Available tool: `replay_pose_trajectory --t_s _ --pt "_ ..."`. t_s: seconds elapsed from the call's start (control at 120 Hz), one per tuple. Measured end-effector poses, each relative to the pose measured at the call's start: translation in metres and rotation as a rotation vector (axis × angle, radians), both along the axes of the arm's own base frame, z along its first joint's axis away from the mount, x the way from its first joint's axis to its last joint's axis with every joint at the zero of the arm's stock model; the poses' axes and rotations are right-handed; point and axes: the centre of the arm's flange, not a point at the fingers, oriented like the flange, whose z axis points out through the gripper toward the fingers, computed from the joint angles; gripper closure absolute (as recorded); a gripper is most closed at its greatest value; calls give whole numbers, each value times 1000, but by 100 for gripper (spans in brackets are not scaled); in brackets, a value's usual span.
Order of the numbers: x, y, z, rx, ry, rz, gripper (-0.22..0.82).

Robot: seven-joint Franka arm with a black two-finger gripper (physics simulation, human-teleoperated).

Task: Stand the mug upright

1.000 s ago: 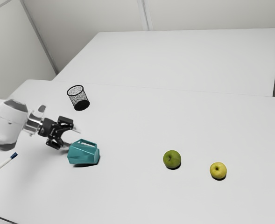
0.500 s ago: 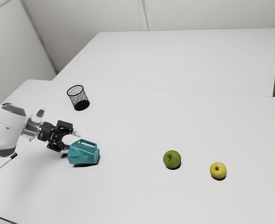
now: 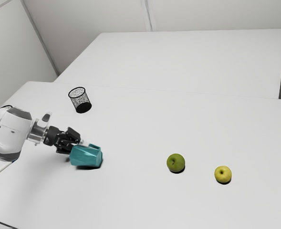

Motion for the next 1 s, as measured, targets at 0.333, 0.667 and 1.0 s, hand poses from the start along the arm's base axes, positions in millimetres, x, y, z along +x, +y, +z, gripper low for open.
replay_pose_trajectory --t_s 0.333,0.667,1.0 --pt "3 1 21 17 -47 -3 77" --pt "63 5 163 330 -195 -229 79" --pt "109 -57 114 768 -77 -471 79"
